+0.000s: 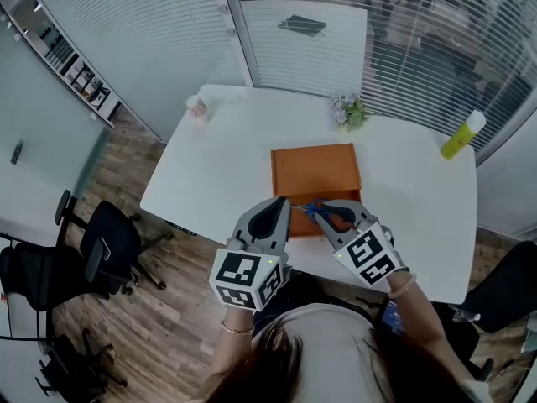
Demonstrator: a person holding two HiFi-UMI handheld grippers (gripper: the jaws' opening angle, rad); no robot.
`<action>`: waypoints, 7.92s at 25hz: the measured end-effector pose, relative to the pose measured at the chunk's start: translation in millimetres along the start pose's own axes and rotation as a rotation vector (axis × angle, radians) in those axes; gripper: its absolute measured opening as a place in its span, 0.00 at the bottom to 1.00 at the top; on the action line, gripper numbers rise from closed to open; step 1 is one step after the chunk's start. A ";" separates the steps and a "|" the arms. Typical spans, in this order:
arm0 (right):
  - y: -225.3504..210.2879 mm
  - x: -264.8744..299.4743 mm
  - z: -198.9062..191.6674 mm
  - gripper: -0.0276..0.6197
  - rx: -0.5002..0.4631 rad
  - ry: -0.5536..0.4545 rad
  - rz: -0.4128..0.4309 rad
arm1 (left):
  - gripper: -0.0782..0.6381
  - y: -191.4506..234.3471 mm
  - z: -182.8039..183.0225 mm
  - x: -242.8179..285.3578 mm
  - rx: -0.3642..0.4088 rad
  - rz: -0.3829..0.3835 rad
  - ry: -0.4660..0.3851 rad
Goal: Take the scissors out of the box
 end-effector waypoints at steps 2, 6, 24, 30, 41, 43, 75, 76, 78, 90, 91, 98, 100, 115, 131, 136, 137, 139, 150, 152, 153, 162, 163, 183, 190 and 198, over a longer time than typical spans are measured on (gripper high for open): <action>-1.6 6.6 -6.1 0.16 -0.004 0.025 0.015 | 0.13 3.5 -1.2 3.7 -0.001 -0.003 0.002; -5.6 19.4 -18.4 0.16 -0.018 0.073 0.044 | 0.13 11.1 -4.8 9.8 -0.005 -0.008 0.010; -18.0 67.2 -63.4 0.22 -0.099 0.316 0.170 | 0.13 43.1 -8.0 35.6 -0.026 -0.042 0.037; -18.8 80.7 -80.1 0.25 -0.114 0.407 0.214 | 0.13 52.5 -10.1 41.7 -0.046 -0.043 0.044; -22.4 101.4 -101.8 0.28 -0.133 0.520 0.265 | 0.13 68.2 -20.2 47.6 -0.071 -0.025 0.071; -23.0 103.8 -104.2 0.28 -0.132 0.538 0.273 | 0.13 70.4 -20.9 48.1 -0.075 -0.022 0.072; -21.0 85.7 -94.4 0.21 -0.070 0.507 0.257 | 0.13 63.1 -22.4 34.4 -0.096 0.030 0.068; -20.4 83.0 -93.5 0.21 -0.072 0.504 0.254 | 0.13 61.7 -21.8 32.9 -0.095 0.032 0.065; -19.9 78.2 -91.8 0.21 -0.075 0.497 0.246 | 0.13 58.7 -20.6 30.1 -0.092 0.034 0.060; -13.8 50.7 -79.2 0.21 -0.083 0.433 0.206 | 0.13 36.9 -13.4 10.6 -0.073 0.052 0.030; -13.2 49.7 -78.4 0.21 -0.083 0.426 0.201 | 0.13 36.0 -13.6 9.2 -0.071 0.054 0.028; -5.7 33.2 -66.8 0.21 -0.058 0.360 0.159 | 0.13 22.1 -10.9 -5.8 -0.063 0.063 0.016; -4.3 28.8 -62.6 0.21 -0.047 0.339 0.147 | 0.13 18.4 -8.9 -9.2 -0.061 0.065 0.011; -7.4 -16.1 -44.1 0.21 0.064 0.161 -0.002 | 0.13 -13.4 -5.5 -22.6 -0.044 0.077 -0.022; 2.2 -60.6 -13.4 0.21 0.128 -0.008 -0.071 | 0.13 -37.5 -2.1 -38.0 -0.021 0.081 -0.046; 4.3 -71.3 -4.0 0.21 0.151 -0.060 -0.095 | 0.13 -42.0 -0.4 -41.5 -0.008 0.074 -0.049; 5.2 -73.6 -2.8 0.21 0.154 -0.068 -0.100 | 0.13 -43.0 -0.2 -42.8 -0.007 0.073 -0.051; 7.9 -78.9 -0.8 0.21 0.159 -0.083 -0.110 | 0.13 -45.9 0.3 -46.3 -0.003 0.070 -0.055; 17.3 -102.6 8.6 0.22 0.184 -0.168 -0.162 | 0.13 -61.8 5.0 -59.4 0.025 0.056 -0.072; 19.5 -107.2 10.2 0.22 0.183 -0.180 -0.173 | 0.13 -65.1 5.9 -62.5 0.028 0.053 -0.075; 21.1 -109.5 11.1 0.21 0.182 -0.185 -0.177 | 0.13 -66.8 6.3 -64.5 0.029 0.052 -0.077; 28.9 -125.9 13.0 0.21 0.173 -0.221 -0.194 | 0.13 -80.9 7.8 -76.0 0.042 0.047 -0.081; 29.6 -127.6 13.2 0.21 0.171 -0.223 -0.196 | 0.13 -82.2 7.9 -77.3 0.042 0.047 -0.082; 41.6 -152.5 14.1 0.21 0.142 -0.267 -0.227 | 0.13 -101.8 4.0 -85.5 0.053 0.027 -0.082; 45.0 -155.5 15.1 0.21 0.133 -0.283 -0.234 | 0.13 -104.5 1.2 -87.3 0.051 0.031 -0.073; 46.2 -157.9 18.1 0.21 0.127 -0.299 -0.248 | 0.13 -105.6 2.7 -87.1 0.057 0.020 -0.066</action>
Point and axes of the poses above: the fingertips, and each gripper's own axes: x forward along the fingers, y to its left, z out of its top, the point moved 8 cm from there along -x, backward along the fingers, and after that the axes turned 7 degrees about -y, right-handed, at the moved point
